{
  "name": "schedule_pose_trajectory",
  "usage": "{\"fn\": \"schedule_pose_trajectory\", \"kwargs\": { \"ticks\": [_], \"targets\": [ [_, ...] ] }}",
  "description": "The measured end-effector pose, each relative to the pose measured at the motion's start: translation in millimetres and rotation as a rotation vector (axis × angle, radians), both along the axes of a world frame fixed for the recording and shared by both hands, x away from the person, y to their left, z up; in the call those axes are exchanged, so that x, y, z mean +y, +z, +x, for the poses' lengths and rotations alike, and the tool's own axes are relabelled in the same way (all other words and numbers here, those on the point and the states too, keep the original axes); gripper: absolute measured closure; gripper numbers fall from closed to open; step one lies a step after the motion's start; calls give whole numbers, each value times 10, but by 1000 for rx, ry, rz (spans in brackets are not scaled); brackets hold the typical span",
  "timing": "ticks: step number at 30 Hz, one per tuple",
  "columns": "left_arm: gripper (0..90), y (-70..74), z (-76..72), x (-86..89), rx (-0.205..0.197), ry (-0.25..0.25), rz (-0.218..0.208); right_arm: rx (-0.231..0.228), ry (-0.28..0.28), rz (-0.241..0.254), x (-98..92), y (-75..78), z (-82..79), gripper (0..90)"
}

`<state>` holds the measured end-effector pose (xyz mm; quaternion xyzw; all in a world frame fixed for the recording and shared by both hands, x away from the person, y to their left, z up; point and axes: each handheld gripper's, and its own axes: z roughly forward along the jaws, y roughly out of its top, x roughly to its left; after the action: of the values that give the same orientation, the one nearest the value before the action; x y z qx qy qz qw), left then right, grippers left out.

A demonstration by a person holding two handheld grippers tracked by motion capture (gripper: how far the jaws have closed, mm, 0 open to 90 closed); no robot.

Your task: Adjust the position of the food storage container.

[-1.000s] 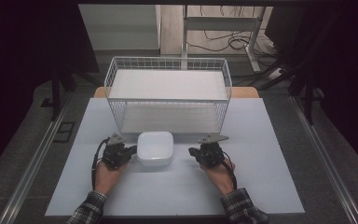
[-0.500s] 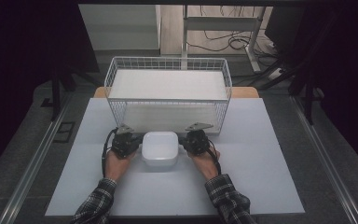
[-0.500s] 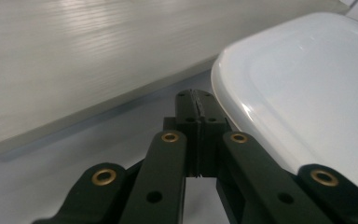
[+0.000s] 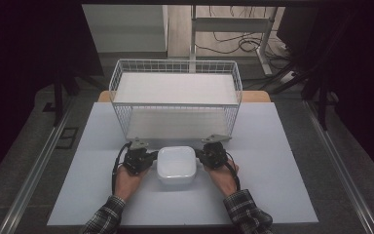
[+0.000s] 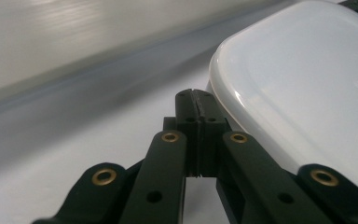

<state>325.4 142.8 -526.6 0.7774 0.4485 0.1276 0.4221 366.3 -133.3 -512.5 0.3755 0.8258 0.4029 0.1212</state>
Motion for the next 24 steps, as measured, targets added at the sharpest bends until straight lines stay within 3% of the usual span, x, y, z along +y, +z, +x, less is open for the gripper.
{"fn": "schedule_pose_trajectory", "kwargs": {
  "ticks": [4,11,16,18,20,21,24],
  "targets": [
    [898,4,-103,-90,2,-19,-7,16,-7,6,-105,-2,-140,884],
    [898,10,-198,-207,7,-52,-9,21,-26,-28,-229,30,-320,883],
    [872,64,-257,-123,-12,-49,1,8,-14,-61,-280,43,-417,852],
    [808,96,-324,-40,-26,-43,-10,-7,-11,-77,-339,67,-464,831],
    [673,123,-400,44,-34,-48,-27,-21,-3,-64,-453,124,-557,765],
    [673,136,-440,81,-42,-53,-31,-21,-3,-64,-453,124,-557,765],
    [468,140,-562,168,-50,-58,-27,-34,-2,-52,-556,170,-665,657]
  ]
}}
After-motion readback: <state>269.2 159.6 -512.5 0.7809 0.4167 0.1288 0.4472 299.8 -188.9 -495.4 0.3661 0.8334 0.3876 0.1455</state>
